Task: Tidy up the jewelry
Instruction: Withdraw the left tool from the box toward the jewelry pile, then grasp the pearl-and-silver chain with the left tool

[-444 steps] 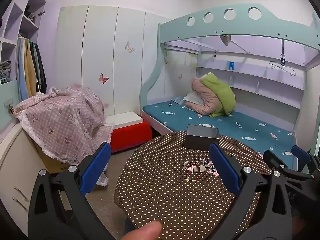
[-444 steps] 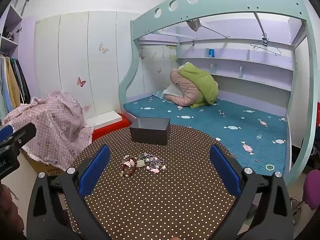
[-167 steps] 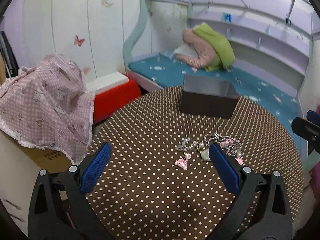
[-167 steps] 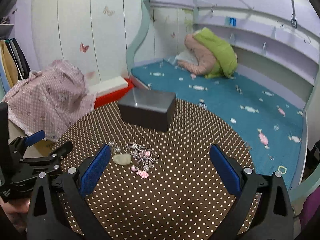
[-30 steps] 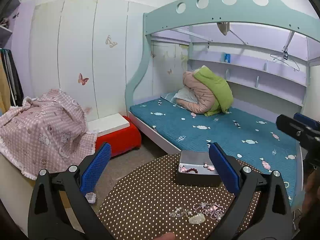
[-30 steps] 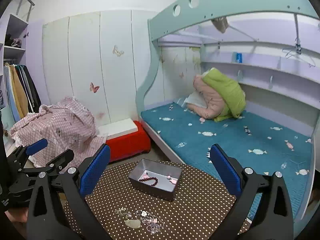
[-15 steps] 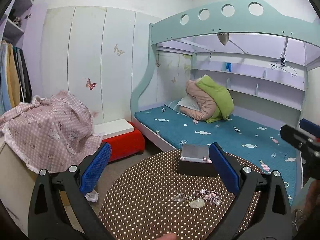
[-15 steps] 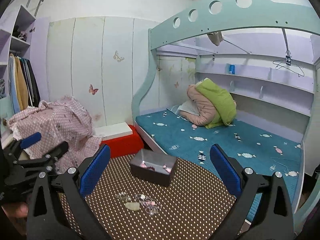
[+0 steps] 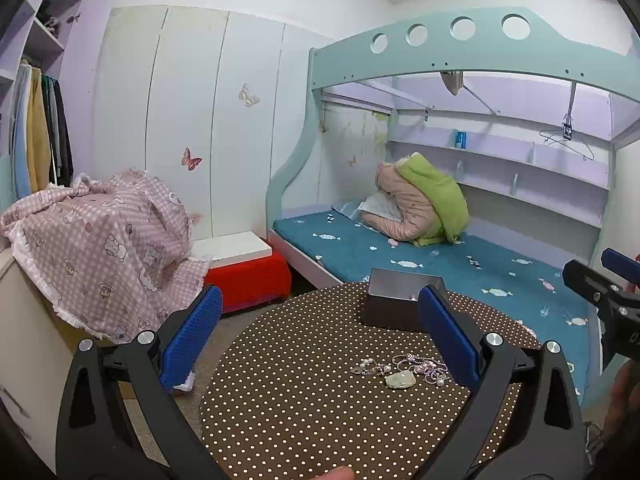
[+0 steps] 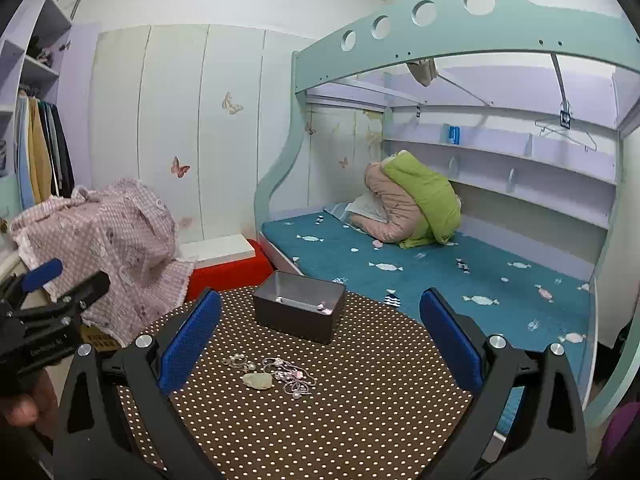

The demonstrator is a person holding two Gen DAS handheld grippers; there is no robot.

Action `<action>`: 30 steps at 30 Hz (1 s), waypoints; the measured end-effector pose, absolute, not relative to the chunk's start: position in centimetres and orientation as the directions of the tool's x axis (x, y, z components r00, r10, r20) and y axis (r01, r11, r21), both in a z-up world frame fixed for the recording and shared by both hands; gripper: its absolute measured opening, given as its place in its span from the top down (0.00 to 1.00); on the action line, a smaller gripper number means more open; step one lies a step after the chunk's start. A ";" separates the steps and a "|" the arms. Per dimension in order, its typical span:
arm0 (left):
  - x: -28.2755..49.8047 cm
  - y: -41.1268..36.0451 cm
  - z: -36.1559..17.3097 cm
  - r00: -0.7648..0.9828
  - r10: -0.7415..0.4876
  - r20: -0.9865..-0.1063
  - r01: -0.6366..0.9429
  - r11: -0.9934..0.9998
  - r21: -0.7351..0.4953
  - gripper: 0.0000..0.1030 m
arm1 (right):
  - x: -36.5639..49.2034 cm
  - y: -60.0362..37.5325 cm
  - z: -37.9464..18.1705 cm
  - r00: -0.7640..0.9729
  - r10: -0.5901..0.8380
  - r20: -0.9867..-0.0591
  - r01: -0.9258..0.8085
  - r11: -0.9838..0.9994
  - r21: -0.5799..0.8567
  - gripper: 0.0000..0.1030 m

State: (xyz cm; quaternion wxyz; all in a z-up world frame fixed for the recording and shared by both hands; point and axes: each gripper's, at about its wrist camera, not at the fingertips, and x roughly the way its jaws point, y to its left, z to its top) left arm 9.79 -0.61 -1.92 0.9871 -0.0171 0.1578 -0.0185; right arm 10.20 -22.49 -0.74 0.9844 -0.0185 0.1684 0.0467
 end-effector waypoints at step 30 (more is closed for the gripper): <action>18.6 -0.7 -14.8 0.802 -0.027 -0.597 0.038 0.999 0.006 0.05 | 22.7 -18.3 -18.1 0.609 0.155 -0.778 -0.229 0.973 0.015 0.75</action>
